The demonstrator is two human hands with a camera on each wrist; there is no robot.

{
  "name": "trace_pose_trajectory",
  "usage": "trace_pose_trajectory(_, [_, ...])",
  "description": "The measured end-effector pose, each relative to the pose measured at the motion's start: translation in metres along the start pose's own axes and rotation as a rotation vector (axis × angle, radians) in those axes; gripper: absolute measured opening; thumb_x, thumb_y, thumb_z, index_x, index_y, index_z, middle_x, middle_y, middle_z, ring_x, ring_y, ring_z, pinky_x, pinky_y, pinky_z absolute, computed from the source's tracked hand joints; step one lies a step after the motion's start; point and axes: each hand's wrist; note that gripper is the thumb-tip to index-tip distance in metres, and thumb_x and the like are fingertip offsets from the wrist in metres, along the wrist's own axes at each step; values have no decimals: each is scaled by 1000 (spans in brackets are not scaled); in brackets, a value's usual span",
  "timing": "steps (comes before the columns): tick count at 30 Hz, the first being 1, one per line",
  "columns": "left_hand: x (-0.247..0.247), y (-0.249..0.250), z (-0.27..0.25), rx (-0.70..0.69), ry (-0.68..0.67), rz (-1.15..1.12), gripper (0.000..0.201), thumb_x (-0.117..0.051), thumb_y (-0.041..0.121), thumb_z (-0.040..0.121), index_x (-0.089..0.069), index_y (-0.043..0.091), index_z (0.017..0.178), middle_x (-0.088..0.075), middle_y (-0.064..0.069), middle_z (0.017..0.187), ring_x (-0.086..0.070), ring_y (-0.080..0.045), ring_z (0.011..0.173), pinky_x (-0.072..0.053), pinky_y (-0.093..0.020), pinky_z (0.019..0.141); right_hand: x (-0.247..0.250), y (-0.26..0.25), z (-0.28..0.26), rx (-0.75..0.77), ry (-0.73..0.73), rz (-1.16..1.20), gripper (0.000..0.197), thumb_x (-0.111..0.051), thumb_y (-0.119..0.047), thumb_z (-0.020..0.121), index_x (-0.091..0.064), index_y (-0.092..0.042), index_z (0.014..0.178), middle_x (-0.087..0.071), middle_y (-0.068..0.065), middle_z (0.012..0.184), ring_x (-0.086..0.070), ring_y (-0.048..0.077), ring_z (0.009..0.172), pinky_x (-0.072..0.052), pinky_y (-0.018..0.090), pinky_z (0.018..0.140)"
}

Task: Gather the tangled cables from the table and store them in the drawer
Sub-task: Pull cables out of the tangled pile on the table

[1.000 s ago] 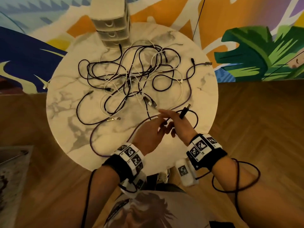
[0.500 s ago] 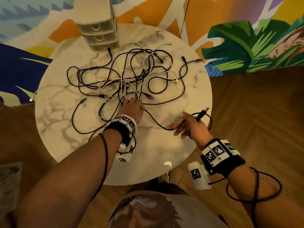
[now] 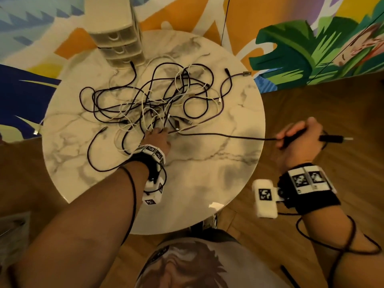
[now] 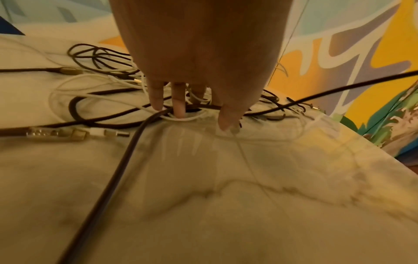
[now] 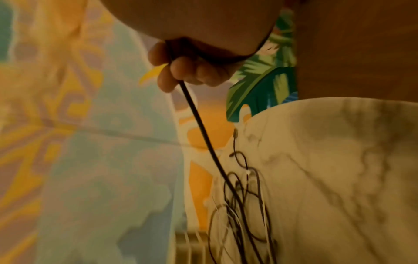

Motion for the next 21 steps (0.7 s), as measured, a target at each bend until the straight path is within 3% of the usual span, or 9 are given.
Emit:
trace_pose_trajectory(2, [5,-4,-5,12,-36,26,57,-49,26,89,-30,21,142,-30,-13,145,-33,-40,129,-39,-49,101,7,-7,9,-49,37,40,65,-32,-30,98,-42,-18,35,-47,4,37,-40,19,34,-26,19,40])
trace_pose_trajectory(4, [14,8,-15,-8,50,101,57,-53,28,87,-32,21,139,-27,-13,146,-41,-39,123,-44,-46,94,7,-5,9,-95,-3,44,64,-33,-30,98,-44,-18,36,-49,5,38,-41,19,34,-28,19,40])
trace_pose_trajectory(7, [16,49,-38,-271,295,46,66,-55,31,86,-24,24,145,-28,-9,147,-53,-32,112,-48,-41,85,-3,8,-8,-183,-109,10,63,-34,-29,98,-45,-17,37,-49,7,39,-39,20,33,-29,17,39])
trace_pose_trajectory(9, [7,73,-46,-453,250,-78,66,-55,32,88,-24,22,146,-34,-8,144,-54,-29,111,-49,-39,84,-13,14,-24,-240,-218,-1,64,-32,-30,99,-45,-17,37,-48,7,41,-36,19,33,-29,17,40])
trace_pose_trajectory(10, [0,77,-45,-462,172,-128,57,-54,31,91,-34,18,142,-40,-10,140,-52,-28,116,-47,-38,88,-18,14,-29,-260,-269,-5,65,-30,-31,99,-46,-16,38,-49,8,42,-35,19,33,-30,17,40])
trace_pose_trajectory(13, [-15,51,-36,-237,122,-250,28,-45,24,96,-61,4,108,-60,-20,113,-55,-33,108,-39,-35,87,-23,1,-22,-271,-311,23,66,-24,-38,102,-59,-13,51,-59,11,51,-38,19,35,-33,17,42])
trace_pose_trajectory(15, [-17,22,-35,-97,208,-341,26,-47,19,95,-64,2,104,-64,-21,108,-58,-35,104,-41,-36,87,-14,-5,-4,-301,-246,-102,68,-19,-50,100,-68,-7,83,-69,11,68,-42,17,38,-34,18,42])
trace_pose_trajectory(17, [-8,5,-40,-13,290,-405,27,-46,21,95,-64,7,110,-64,-19,110,-59,-36,105,-44,-39,87,0,-2,4,-308,-232,-411,72,-18,-59,98,-63,-2,106,-71,9,76,-44,15,38,-33,17,39])
trace_pose_trajectory(21, [26,33,-56,13,414,-298,30,-41,30,96,-61,19,114,-65,-10,114,-57,-31,106,-44,-37,83,-7,28,-36,-355,-603,-866,68,-22,-53,99,-65,0,99,-67,16,73,-43,14,31,-28,15,32])
Point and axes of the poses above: each hand's wrist, its own z-axis towards the middle knuckle, its own x-axis out of the back of the hand, y = z × x
